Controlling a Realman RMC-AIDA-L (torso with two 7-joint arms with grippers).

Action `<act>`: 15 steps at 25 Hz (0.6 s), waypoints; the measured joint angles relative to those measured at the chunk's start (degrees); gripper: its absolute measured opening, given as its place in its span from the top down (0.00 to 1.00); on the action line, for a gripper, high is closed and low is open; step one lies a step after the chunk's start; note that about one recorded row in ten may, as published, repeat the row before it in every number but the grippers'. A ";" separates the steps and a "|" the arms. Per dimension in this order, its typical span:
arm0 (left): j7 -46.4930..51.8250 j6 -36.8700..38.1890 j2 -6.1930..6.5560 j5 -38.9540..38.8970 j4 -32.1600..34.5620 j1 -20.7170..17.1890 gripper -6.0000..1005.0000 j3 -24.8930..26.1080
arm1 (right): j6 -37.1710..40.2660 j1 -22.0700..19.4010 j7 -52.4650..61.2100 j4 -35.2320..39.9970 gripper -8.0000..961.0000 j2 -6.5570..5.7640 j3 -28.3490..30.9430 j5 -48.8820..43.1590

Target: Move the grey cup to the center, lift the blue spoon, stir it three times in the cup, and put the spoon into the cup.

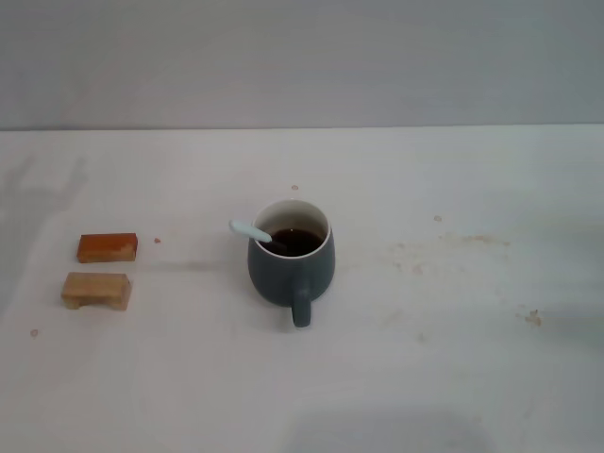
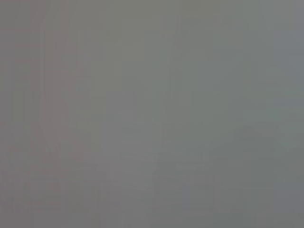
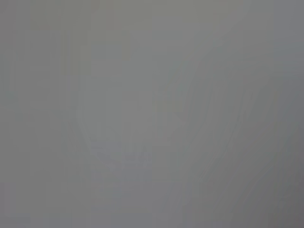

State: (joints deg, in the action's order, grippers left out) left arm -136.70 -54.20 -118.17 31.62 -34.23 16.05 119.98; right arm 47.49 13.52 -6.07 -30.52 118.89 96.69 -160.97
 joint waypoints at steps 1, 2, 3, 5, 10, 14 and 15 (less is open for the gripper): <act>-2.05 -0.64 0.04 -0.05 1.80 0.43 0.19 1.46 | 0.00 0.00 0.00 0.00 0.96 0.00 0.00 0.00; -2.05 -0.64 0.04 -0.05 1.80 0.43 0.19 1.46 | 0.86 -0.30 0.09 0.44 0.96 0.00 0.32 0.03; -3.61 -0.81 0.09 0.09 3.27 0.69 0.19 2.61 | 2.11 -0.56 0.19 1.13 0.96 0.01 0.73 0.09; -9.12 -0.81 0.19 -0.05 6.55 1.05 0.19 4.89 | 5.53 -0.64 0.44 3.62 0.96 0.03 1.64 0.38; -17.32 -1.56 0.24 -0.18 11.98 2.43 0.19 10.42 | 15.67 1.59 0.56 13.42 0.96 0.06 2.68 2.89; -18.37 -1.93 0.23 -0.18 13.38 2.77 0.19 12.35 | 18.19 2.23 0.79 15.89 0.96 0.04 2.93 3.07; -18.59 -2.49 0.23 -0.16 13.56 2.63 0.19 12.43 | 18.92 2.06 1.75 16.51 0.96 0.03 2.93 3.08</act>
State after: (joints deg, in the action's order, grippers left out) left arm -155.30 -56.68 -117.94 31.46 -20.67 18.68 132.41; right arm 66.41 15.59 -4.32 -14.01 118.92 99.62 -157.89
